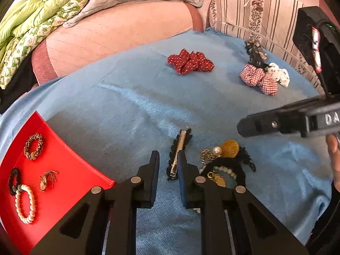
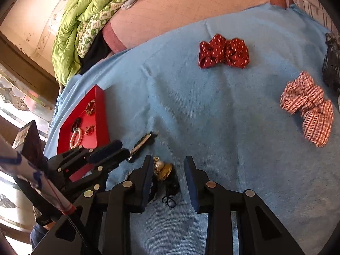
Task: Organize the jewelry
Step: 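Grasp the black hair clip with the left gripper while the right grasps a gold charm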
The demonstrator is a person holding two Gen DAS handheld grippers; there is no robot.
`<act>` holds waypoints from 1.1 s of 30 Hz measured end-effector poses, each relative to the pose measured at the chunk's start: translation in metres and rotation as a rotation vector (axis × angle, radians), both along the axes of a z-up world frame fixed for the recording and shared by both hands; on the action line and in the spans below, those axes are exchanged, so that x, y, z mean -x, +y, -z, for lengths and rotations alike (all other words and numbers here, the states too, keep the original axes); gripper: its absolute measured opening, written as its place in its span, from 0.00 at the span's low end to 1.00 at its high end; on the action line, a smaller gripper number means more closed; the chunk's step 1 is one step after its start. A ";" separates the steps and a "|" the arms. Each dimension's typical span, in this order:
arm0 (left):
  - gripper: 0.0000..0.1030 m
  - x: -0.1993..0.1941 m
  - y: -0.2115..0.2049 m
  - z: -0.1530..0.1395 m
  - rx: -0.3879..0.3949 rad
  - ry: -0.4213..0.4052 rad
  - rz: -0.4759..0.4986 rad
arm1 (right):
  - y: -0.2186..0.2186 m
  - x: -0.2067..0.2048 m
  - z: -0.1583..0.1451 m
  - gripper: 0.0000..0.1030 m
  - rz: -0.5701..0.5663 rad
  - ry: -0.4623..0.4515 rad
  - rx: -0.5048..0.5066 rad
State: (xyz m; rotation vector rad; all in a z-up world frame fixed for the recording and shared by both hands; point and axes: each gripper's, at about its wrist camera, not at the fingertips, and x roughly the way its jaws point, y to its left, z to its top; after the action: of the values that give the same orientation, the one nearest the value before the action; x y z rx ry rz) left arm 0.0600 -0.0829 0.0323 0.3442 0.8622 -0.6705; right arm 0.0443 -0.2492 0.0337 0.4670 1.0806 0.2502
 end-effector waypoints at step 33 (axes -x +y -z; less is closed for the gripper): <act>0.13 -0.008 0.049 -0.055 0.228 -0.048 -0.195 | 0.017 0.008 -0.070 0.06 0.028 -0.333 -0.061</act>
State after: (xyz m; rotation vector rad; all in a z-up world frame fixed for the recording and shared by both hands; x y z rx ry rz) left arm 0.0681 -0.0341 0.0877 0.0698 0.7539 -0.5697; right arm 0.0364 -0.2324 0.1037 0.4757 0.7422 0.3240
